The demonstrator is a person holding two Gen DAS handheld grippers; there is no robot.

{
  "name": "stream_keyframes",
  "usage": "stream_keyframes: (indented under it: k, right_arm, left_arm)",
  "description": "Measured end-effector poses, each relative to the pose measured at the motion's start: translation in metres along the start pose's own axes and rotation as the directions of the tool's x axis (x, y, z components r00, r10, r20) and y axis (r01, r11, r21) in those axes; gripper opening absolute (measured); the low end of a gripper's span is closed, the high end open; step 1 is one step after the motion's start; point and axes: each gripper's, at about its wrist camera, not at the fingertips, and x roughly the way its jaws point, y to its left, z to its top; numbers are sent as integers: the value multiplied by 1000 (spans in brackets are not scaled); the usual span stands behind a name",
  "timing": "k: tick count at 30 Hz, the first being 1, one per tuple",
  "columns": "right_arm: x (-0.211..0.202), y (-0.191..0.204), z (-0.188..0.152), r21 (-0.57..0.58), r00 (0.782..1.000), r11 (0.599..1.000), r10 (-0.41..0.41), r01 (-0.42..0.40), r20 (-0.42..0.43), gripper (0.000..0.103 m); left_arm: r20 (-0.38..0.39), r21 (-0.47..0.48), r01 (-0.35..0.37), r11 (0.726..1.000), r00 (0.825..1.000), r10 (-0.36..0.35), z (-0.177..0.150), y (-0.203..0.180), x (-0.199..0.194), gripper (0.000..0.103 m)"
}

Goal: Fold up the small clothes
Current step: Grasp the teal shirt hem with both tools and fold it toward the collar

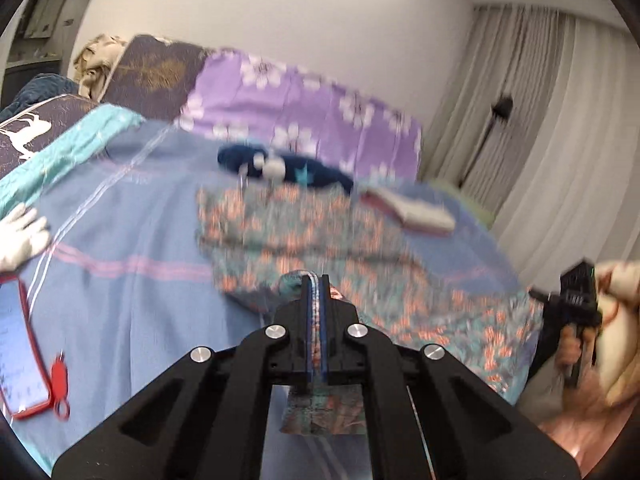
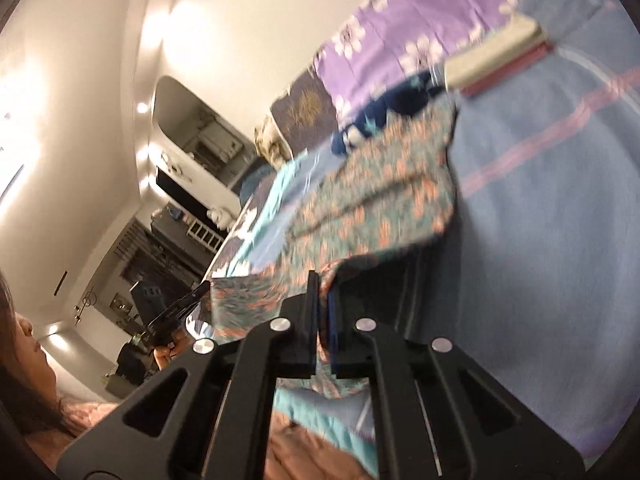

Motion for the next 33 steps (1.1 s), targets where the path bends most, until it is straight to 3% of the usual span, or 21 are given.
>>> stream_keyframes:
  k: [4,8,10,19,26,29,33]
  right_arm:
    - [2,-1,24,-4,998,1000,2,-1,59,4]
    - [22,-3,57,-28,994,998,-54,57,91,4]
    - [38,-3,76,-32,993,997,-61,65,97,4]
    - [99,-7,147,-70,970,976,-192,204,148,4]
    - [167,-60,171,-70,922,920,-382,385,64,4]
    - [195,-89,171,-52,915,914,-402,402,1,4]
    - [220,-119,163,-48,901,903,-429,427,-56,4]
  left_arm:
    - [65,-102,21,995,998,-14,26,15,15,2]
    - [78,-128,-71,989,994,81,50,21,38,2]
    - [68,-130,-119,984,989,129,65,24,51,2]
    - [37,-42,-210,977,977,211,132,30,122,2]
    - [-83,-53,-268,962,961,263,145,55,199,2]
    - [-140,-45,-317,947,941,308,133,73,228,2]
    - [-255,-50,-379,924,899,355,104,103,264,2]
